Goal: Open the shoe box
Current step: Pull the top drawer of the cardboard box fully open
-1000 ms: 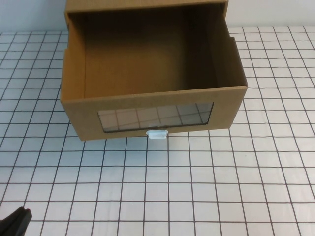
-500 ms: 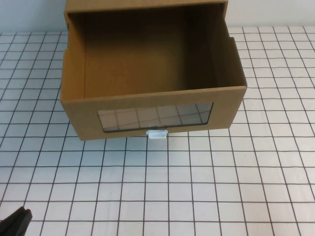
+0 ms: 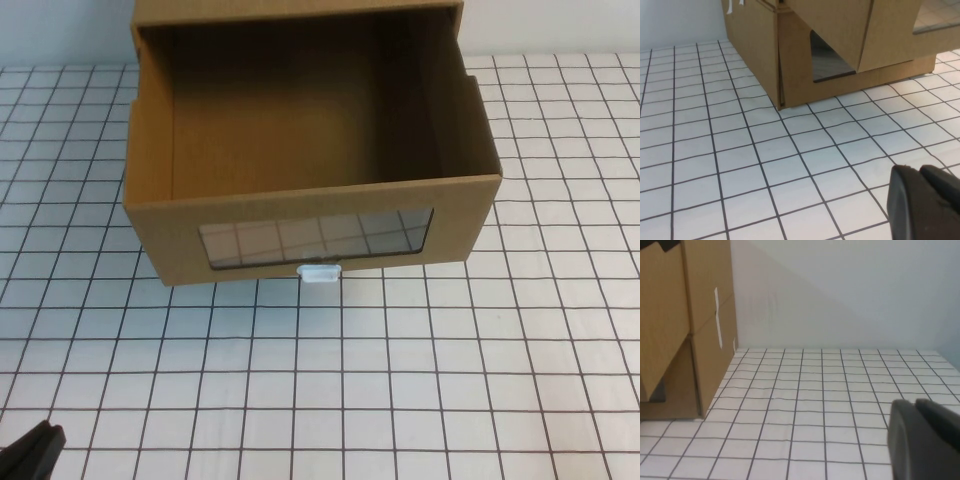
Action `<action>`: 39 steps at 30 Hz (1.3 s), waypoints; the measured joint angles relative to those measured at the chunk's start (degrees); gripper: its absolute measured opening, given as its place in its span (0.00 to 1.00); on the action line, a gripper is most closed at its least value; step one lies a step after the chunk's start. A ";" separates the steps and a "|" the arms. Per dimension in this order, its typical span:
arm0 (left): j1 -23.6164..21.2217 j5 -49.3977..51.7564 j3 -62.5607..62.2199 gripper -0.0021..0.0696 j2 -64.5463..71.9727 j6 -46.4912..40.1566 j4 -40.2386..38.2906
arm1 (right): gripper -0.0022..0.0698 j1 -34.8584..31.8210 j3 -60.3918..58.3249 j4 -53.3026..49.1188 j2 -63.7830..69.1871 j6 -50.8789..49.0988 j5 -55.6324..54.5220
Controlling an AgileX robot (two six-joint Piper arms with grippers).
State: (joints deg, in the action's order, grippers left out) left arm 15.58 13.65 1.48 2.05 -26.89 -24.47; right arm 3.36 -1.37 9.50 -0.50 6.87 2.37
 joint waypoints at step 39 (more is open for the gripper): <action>0.00 0.00 0.00 0.03 0.00 -0.47 1.98 | 0.01 0.00 -0.13 1.60 0.00 0.00 18.06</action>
State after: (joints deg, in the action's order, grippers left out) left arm 15.58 13.65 1.48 2.05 -27.36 -22.50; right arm 3.36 -1.49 11.10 -0.50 6.87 20.42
